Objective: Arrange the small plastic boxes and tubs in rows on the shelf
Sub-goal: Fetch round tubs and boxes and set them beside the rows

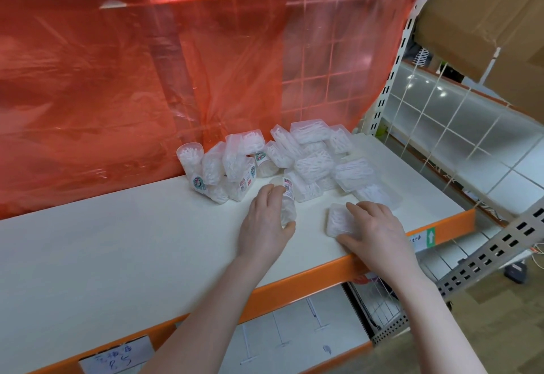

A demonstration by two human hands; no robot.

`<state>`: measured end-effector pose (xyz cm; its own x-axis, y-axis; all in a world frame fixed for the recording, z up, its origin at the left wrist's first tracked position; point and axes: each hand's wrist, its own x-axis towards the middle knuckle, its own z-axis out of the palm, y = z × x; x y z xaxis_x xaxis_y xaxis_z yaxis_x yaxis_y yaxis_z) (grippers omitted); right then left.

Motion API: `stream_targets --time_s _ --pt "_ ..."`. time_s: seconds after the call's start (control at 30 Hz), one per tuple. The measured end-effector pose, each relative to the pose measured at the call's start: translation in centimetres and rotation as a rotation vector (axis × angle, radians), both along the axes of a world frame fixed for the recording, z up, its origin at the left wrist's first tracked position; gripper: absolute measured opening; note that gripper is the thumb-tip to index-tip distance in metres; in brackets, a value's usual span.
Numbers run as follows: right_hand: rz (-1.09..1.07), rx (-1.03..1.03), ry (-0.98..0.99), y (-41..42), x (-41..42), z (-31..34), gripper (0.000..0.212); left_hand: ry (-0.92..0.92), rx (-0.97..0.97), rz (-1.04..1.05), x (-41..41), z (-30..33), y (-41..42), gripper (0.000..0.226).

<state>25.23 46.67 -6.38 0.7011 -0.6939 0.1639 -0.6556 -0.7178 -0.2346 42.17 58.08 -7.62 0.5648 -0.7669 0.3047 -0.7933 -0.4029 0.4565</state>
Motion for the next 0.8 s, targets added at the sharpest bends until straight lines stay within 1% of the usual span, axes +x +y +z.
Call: stream_targets --time_s 0.17,0.33,0.53,0.63,0.8 --pt "0.002 0.000 0.003 -0.1 0.0 0.2 0.056 0.025 -0.006 -0.021 0.8 0.8 0.9 0.064" --pt "0.030 -0.005 0.023 -0.3 0.1 0.5 0.053 0.098 0.052 -0.068 2.0 2.1 3.1 0.067" --pt "0.079 0.005 0.040 -0.4 1.0 0.9 0.053 0.174 0.139 -0.102 3.7 4.8 5.3 0.058" --pt "0.104 0.012 0.047 -0.3 1.4 0.9 0.053 0.174 0.203 -0.140 4.7 6.3 5.5 0.054" --pt "0.126 0.019 0.045 -0.4 2.0 1.0 0.051 0.102 0.375 -0.135 5.5 8.3 4.3 0.047"
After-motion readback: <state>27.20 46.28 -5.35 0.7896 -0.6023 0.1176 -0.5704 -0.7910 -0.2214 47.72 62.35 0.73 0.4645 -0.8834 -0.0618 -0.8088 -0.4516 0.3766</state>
